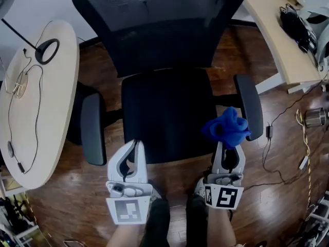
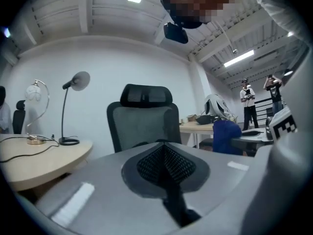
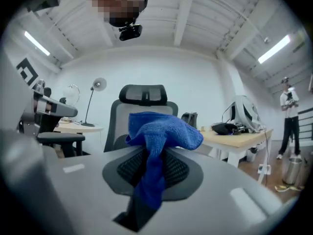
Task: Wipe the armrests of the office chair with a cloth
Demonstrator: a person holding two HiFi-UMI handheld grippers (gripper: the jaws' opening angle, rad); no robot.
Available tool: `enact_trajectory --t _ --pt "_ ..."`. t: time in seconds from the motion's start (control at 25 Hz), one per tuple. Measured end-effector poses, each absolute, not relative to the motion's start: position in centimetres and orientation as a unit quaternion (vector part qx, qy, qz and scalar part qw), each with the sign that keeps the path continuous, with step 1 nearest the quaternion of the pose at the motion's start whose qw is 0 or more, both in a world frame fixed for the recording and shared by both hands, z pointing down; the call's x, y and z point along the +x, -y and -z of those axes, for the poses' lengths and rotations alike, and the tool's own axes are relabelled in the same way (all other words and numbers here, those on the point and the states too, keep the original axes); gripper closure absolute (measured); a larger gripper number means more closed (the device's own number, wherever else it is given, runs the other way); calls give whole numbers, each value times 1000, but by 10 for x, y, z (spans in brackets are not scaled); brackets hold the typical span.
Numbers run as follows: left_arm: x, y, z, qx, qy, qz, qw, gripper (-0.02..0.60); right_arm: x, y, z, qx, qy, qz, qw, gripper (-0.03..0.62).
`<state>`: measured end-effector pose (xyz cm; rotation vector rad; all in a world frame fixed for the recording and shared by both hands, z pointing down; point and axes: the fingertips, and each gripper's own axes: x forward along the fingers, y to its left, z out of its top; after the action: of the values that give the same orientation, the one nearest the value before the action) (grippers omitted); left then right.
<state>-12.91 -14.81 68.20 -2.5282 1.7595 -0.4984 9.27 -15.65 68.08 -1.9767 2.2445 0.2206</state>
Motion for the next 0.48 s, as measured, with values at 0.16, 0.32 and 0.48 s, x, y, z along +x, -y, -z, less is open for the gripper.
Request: enact_trajectory --t 0.16,0.32,0.48 --pt "-62 172 -699 -837 -524 158 -19 511 130 163 -692 -666 -740 -79 63 519" --pt "-14 195 -712 -858 -499 124 -16 511 148 185 -733 -684 -726 -51 54 519" --pt "-8 198 -729 -867 -483 124 -12 511 171 236 -799 -718 -695 -14 29 519"
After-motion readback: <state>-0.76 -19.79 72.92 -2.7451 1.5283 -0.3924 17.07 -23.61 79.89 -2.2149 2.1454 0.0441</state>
